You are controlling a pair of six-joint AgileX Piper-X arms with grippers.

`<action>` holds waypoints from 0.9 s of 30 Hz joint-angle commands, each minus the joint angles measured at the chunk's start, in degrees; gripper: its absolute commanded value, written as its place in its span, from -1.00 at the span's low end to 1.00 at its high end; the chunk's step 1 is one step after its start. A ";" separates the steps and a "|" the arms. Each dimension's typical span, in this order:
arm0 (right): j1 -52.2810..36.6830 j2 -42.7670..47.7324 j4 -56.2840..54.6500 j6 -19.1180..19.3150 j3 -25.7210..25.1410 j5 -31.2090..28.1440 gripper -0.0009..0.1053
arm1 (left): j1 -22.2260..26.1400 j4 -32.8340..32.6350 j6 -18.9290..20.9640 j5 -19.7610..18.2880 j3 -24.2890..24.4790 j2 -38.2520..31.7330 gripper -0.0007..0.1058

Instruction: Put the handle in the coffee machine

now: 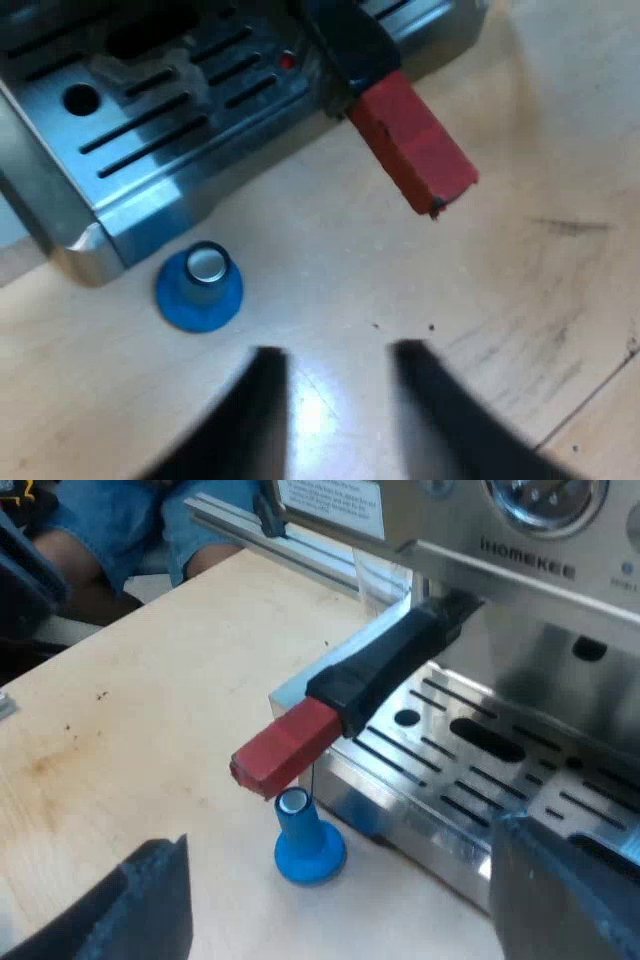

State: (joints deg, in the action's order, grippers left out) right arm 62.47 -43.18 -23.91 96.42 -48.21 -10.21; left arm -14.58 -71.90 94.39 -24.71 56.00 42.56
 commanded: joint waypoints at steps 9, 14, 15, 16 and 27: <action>-1.76 0.33 -15.09 -0.31 -7.07 -0.23 0.21 | 6.08 -0.24 -1.87 -0.81 2.47 -3.19 0.44; -8.43 0.02 -21.61 -0.31 -11.18 -0.23 0.21 | 10.18 -0.24 -3.95 -0.81 7.59 -3.42 0.44; -9.09 -0.08 -22.33 -0.31 -11.72 -0.23 0.21 | 10.60 -0.24 -4.07 -0.81 8.29 -3.42 0.44; -11.13 -0.11 -23.47 -0.31 -12.74 -0.23 0.21 | 11.29 -0.01 -5.00 -0.81 9.61 -3.42 0.44; -30.58 -0.08 -29.90 -0.31 -17.67 1.51 0.21 | 14.66 -0.22 -7.29 -0.35 15.20 -3.72 0.44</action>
State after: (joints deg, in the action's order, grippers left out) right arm 32.71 -43.42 -52.75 95.95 -65.15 -9.49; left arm 0.03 -71.95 87.46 -25.07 70.84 39.29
